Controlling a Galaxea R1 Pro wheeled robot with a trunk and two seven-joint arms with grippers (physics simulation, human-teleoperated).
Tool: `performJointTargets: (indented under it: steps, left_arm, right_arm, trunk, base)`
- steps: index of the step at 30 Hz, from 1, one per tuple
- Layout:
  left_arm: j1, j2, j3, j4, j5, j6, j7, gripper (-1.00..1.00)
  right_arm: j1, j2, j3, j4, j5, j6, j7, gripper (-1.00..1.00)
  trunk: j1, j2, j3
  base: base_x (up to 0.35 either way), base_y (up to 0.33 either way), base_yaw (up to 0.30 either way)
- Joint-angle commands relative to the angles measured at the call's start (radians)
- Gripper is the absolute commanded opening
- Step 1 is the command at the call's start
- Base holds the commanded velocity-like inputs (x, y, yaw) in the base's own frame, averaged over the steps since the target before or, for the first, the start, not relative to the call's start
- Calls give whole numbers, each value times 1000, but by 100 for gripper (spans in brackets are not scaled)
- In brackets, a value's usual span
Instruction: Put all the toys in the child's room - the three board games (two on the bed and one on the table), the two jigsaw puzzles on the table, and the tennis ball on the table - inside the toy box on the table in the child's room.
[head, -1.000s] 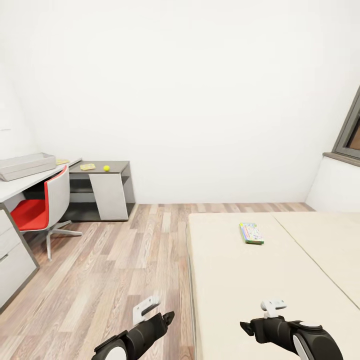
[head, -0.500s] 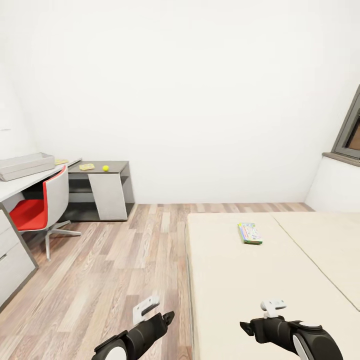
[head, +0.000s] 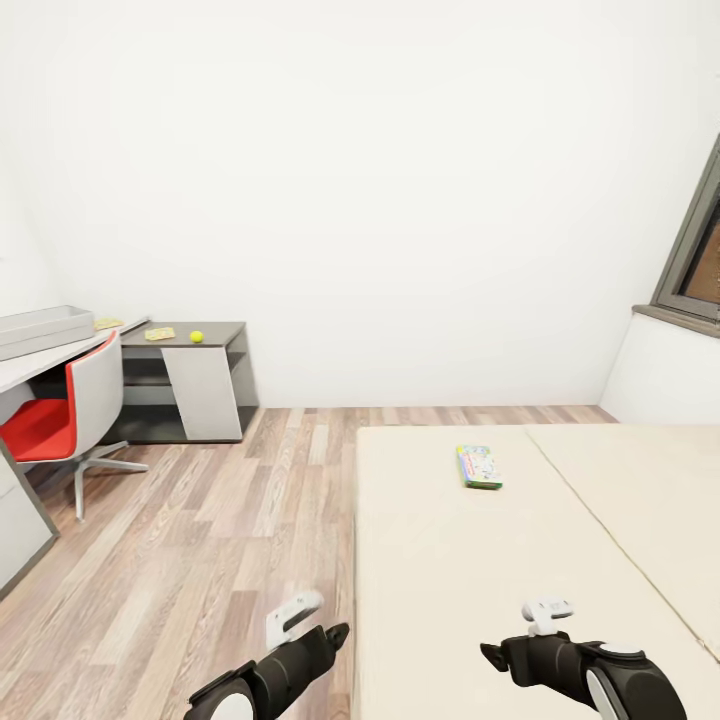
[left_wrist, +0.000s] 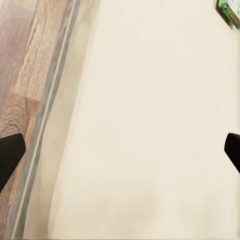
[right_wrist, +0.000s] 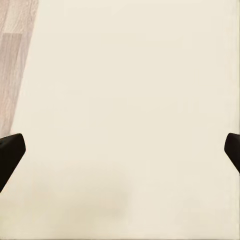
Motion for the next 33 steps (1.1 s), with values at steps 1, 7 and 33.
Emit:
performJointTargets:
  steps: [1,7,33]
  left_arm:
    - [-1,0,0,-2,11,1,10,100]
    - [-1,0,0,-2,10,1,11,100]
    - [0,0,0,-2,10,1,10,100]
  right_arm:
    - [0,-1,-1,-1,-1,4,3,100]
    - [0,-2,-1,-1,-1,3,3,100]
    - [1,-2,0,-1,-1,2,3,100]
  trunk:
    - [0,-1,-1]
    - [0,-1,-1]
    - [0,-1,-1]
  base:
    - [0,-263,0]
    - [0,-267,0]
    - [0,-273,0]
